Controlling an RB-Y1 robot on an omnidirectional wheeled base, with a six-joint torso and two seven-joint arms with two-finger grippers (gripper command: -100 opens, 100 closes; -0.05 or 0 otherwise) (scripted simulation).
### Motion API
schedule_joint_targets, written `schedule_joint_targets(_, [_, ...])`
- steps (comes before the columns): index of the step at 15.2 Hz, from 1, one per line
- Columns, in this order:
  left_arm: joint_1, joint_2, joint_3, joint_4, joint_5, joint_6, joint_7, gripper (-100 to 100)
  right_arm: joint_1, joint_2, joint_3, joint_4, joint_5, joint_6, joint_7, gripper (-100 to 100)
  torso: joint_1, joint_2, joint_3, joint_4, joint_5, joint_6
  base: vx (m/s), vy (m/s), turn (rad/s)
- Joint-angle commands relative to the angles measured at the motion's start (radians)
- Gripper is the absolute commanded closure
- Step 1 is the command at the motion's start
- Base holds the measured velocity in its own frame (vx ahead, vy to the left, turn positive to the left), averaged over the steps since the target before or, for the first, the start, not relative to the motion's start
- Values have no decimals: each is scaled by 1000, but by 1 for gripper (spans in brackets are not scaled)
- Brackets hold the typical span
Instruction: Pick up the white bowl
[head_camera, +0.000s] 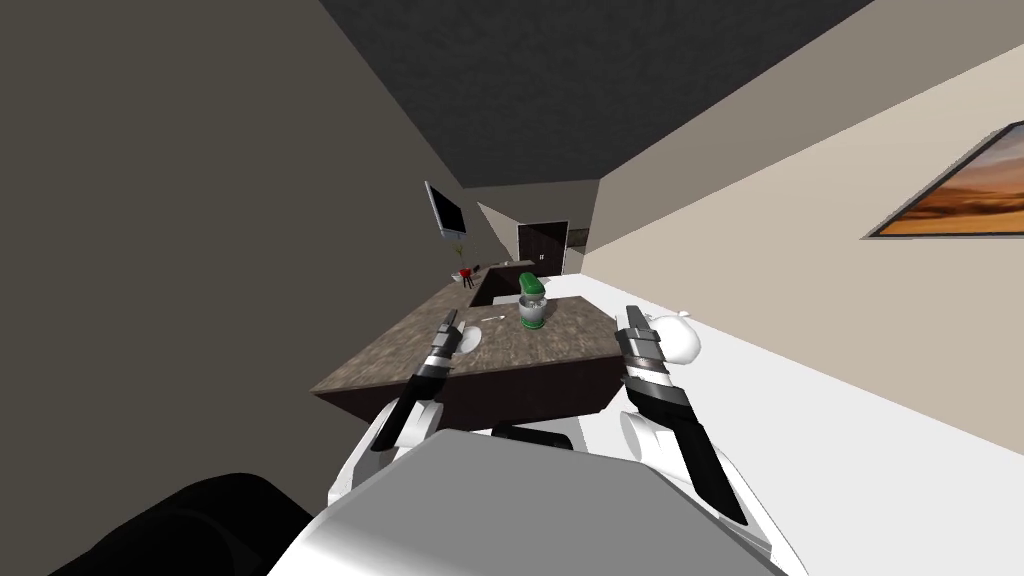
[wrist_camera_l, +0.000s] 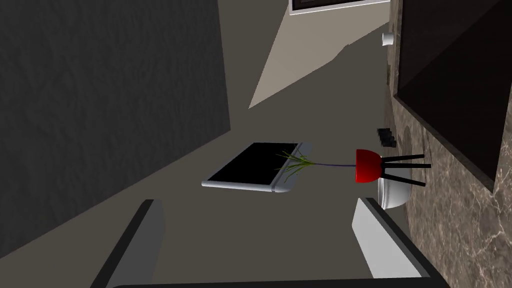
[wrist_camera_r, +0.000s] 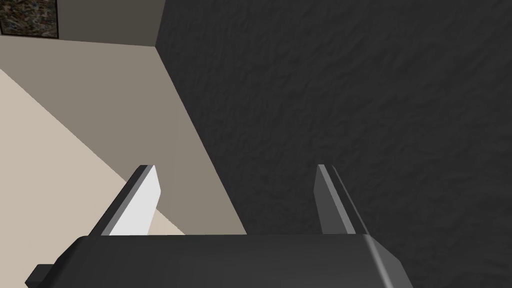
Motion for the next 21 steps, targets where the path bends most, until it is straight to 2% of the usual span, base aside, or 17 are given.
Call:
schedule_joint_targets(1, [-5,5,4,2,2,30,6,-100,0,0,0,0,0,0,0,0,0,0,0,0,0,0,-6,-25,-14])
schedule_joint_targets(4, [-8,35,35,15,20,99,43,-100,0,0,0,0,0,0,0,0,0,0,0,0,0,0,-8,-35,-75])
schedule_joint_targets(6, [-8,35,35,15,20,121,43,-100,0,0,0,0,0,0,0,0,0,0,0,0,0,0,-8,-31,-43])
schedule_joint_targets(7, [-9,48,51,22,29,160,63,-100,0,0,0,0,0,0,0,0,1,0,0,0,0,0,-8,-28,-59])
schedule_joint_targets(8, [-9,48,51,22,29,170,63,-100,0,0,0,0,0,0,0,0,1,0,0,0,0,0,-8,-33,-87])
schedule_joint_targets(9, [-11,60,68,29,39,193,84,-100,0,0,0,0,0,0,0,0,1,0,0,0,0,0,-9,-43,-106])
schedule_joint_targets(11, [-11,60,68,29,39,220,84,-100,0,0,0,0,0,0,0,0,0,0,0,0,0,0,-6,-37,-48])
schedule_joint_targets(12, [-13,71,86,37,50,248,105,-100,0,0,0,0,0,0,0,0,0,0,0,0,0,0,-1,-34,-76])
schedule_joint_targets(14, [-13,71,86,37,50,272,105,-100,0,0,0,0,0,0,0,0,0,0,0,0,0,0,-2,-31,-49])
schedule_joint_targets(15, [-15,82,104,45,60,309,127,-100,0,0,0,0,0,0,0,0,1,0,0,0,0,0,-1,-33,-94])
schedule_joint_targets(16, [-15,82,104,45,60,325,127,-100,0,0,0,0,0,0,0,0,0,0,0,0,0,0,-4,-33,-89])
schedule_joint_targets(17, [-17,91,122,53,71,350,150,-100,0,0,0,0,0,0,0,0,0,0,0,0,0,0,-10,-43,-100])
schedule_joint_targets(19, [-17,91,122,53,71,380,150,-100,0,0,0,0,0,0,0,0,0,0,0,0,0,0,-7,-37,-55])
schedule_joint_targets(20, [-19,100,141,61,82,409,172,-100,0,0,0,0,0,0,0,0,0,0,0,0,0,0,-1,-33,-83])
schedule_joint_targets(21, [-19,100,141,61,82,430,172,-100,0,0,0,0,0,0,0,0,0,0,0,0,0,0,-2,-35,-93])
